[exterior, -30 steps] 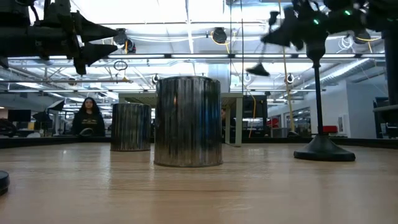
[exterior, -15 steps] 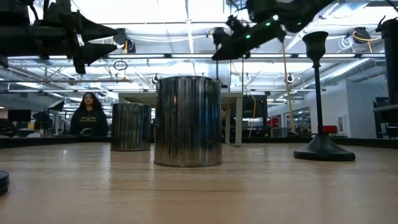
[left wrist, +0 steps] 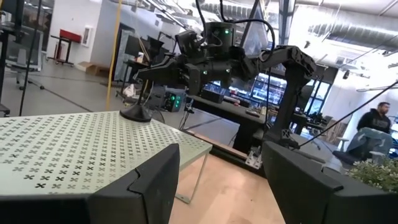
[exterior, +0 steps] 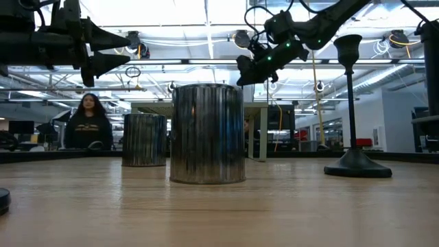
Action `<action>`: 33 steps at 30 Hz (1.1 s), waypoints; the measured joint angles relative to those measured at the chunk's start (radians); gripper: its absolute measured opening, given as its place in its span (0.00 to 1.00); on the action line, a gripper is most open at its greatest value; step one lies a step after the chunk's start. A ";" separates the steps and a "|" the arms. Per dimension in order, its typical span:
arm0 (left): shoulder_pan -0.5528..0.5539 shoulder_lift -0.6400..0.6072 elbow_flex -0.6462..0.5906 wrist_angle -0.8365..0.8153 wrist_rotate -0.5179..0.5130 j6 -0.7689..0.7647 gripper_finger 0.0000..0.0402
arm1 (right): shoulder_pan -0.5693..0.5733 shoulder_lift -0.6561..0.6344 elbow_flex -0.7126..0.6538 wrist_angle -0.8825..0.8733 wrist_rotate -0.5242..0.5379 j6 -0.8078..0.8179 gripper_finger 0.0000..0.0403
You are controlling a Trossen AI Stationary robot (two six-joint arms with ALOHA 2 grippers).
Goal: Pick & Place candle stick holders
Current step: Put the top black candle holder on the shelf, then put the bottom black candle holder on the shelf
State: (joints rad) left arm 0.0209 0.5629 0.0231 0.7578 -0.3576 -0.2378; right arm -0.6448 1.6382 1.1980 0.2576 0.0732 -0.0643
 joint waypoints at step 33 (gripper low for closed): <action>-0.001 0.000 0.000 -0.006 0.177 0.032 0.58 | 0.010 -0.163 -0.001 -0.159 0.008 -0.061 0.64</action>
State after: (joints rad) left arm 0.0202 0.5629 0.0231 0.7520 -0.1808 -0.2055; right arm -0.6346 1.4754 1.1973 0.0983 0.0807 -0.1249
